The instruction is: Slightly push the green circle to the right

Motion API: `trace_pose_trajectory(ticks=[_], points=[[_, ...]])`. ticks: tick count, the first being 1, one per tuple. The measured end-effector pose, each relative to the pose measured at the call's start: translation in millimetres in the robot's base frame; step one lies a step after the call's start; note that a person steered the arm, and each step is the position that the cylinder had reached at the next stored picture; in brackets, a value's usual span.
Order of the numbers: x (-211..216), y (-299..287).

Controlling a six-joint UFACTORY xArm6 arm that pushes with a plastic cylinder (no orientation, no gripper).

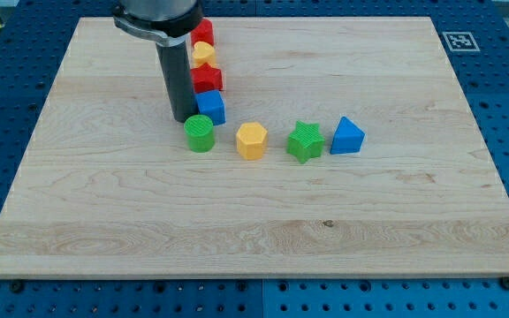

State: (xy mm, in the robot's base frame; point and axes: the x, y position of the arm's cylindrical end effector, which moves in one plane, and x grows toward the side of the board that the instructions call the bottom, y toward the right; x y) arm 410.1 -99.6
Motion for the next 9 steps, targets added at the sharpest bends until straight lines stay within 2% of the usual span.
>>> trace_pose_trajectory(ticks=[3, 6, 9], points=[[0.0, -83.2], [13.4, -77.2], [32.6, -14.0]])
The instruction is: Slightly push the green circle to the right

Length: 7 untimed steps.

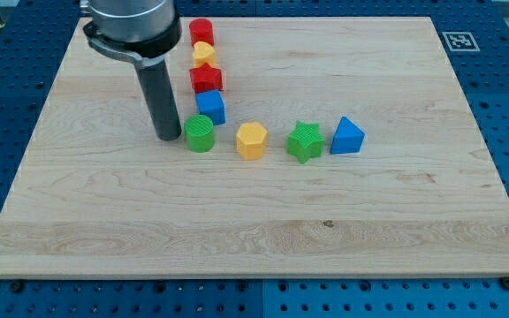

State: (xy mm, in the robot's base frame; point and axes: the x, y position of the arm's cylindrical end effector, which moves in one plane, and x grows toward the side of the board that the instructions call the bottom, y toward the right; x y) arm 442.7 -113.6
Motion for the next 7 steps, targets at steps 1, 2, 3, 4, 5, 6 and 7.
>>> trace_pose_trajectory(ticks=[1, 2, 3, 4, 5, 6, 7], points=[[5.1, 8.2], [11.8, 15.3], [12.1, 17.1], [12.1, 17.1], [20.0, 17.1], [47.3, 17.7], [51.6, 47.9]])
